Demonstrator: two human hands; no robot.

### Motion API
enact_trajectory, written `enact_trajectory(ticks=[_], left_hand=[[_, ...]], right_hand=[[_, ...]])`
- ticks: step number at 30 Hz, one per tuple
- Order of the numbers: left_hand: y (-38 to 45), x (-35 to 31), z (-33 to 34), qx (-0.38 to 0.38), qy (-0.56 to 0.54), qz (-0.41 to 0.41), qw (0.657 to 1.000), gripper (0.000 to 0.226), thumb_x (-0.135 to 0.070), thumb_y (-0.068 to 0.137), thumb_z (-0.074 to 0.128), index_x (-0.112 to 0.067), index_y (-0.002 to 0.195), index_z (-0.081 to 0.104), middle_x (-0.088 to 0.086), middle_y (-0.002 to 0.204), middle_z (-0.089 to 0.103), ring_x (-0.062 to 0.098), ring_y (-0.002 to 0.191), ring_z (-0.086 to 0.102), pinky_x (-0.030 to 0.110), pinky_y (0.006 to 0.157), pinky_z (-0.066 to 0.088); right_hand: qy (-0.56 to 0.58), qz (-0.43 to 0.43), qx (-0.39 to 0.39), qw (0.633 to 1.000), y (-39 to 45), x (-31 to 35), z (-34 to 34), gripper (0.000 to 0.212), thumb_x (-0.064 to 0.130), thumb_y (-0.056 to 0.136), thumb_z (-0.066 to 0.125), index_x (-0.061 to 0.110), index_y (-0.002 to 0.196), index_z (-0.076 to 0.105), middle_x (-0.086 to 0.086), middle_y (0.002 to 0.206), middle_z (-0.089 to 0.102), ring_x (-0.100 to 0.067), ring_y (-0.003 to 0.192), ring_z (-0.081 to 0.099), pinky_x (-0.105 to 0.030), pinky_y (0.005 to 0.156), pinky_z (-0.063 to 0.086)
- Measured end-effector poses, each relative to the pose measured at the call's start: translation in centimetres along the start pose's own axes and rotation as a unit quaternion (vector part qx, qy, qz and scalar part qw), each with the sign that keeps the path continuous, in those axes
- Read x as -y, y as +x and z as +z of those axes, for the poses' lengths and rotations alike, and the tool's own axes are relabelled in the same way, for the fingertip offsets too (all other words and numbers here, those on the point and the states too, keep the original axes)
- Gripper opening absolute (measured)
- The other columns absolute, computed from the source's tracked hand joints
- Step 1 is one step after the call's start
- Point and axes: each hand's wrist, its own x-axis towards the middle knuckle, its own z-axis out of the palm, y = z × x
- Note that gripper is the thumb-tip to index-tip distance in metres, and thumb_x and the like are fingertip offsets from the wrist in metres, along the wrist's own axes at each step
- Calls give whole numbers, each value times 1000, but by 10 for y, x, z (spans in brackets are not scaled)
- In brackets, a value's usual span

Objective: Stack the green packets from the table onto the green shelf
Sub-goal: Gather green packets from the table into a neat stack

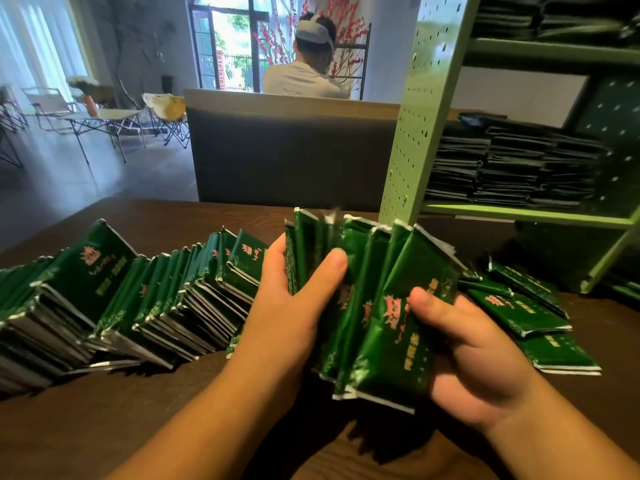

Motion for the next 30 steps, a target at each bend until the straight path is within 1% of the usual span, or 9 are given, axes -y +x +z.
enact_trajectory(ticks=[4, 6, 9, 11, 14, 17, 20, 24, 30], left_hand=[[-5, 0, 2, 49, -46, -43, 997, 67, -41, 68, 82, -20, 127, 58, 13, 112, 76, 35, 99, 75, 47, 78, 62], [-5, 2, 4, 42, -71, -55, 995, 57, -28, 75, 80, -18, 127, 59, 17, 110, 76, 38, 97, 75, 47, 77, 61], [-4, 1, 4, 32, -112, -80, 990, 56, -27, 73, 72, -15, 127, 60, 19, 107, 76, 38, 94, 75, 44, 73, 60], [-3, 0, 2, 19, -120, -95, 988, 61, -33, 72, 74, -15, 128, 61, 18, 105, 77, 37, 92, 76, 44, 74, 60], [0, -2, 0, -5, -137, -127, 982, 69, -37, 72, 77, -15, 135, 58, 19, 107, 76, 38, 93, 75, 46, 76, 59], [1, -3, -1, -12, -147, -137, 979, 65, -37, 73, 76, -15, 132, 62, 18, 106, 76, 38, 91, 75, 46, 76, 59], [0, -3, 0, -7, -139, -123, 983, 56, -34, 73, 76, -16, 125, 64, 18, 104, 77, 37, 90, 75, 47, 76, 59], [-3, -3, 2, 32, -125, -98, 987, 55, -20, 69, 77, -8, 121, 63, 19, 99, 77, 32, 80, 76, 38, 62, 60], [-3, 0, -1, 62, -109, -100, 987, 57, 1, 69, 81, -6, 122, 62, 23, 104, 75, 35, 83, 75, 42, 67, 61]], right_hand=[[49, 23, -8, 999, 3, 2, -3, 91, 14, 32, 104, 1, 116, 73, -31, 115, 70, -45, 97, 73, -55, 71, 60], [50, 27, -10, 998, 5, 2, -5, 98, 14, 36, 104, -1, 125, 67, -32, 122, 66, -47, 103, 70, -57, 75, 59], [56, 31, -6, 998, 6, 4, -6, 99, 15, 40, 103, -3, 130, 63, -33, 127, 64, -47, 109, 68, -58, 78, 59], [66, 30, -9, 997, 7, 5, -8, 99, 15, 38, 104, -4, 127, 65, -32, 123, 66, -46, 106, 70, -57, 77, 60], [73, 32, -19, 997, 8, 7, -12, 88, 17, 29, 105, -5, 108, 75, -30, 111, 72, -42, 94, 74, -54, 71, 61], [67, 31, -29, 997, 9, 8, -14, 81, 19, 25, 104, -4, 98, 78, -28, 105, 73, -40, 90, 75, -52, 69, 62], [59, 27, -28, 998, 9, 7, -13, 82, 19, 26, 104, -4, 100, 78, -29, 105, 73, -41, 91, 75, -52, 69, 62], [50, 13, -25, 998, 10, 4, -11, 97, 17, 35, 104, -5, 123, 68, -32, 122, 67, -46, 107, 69, -55, 76, 60], [34, 5, -58, 998, 10, 6, -8, 93, 15, 27, 104, -5, 112, 72, -33, 117, 68, -45, 101, 71, -52, 69, 61]])
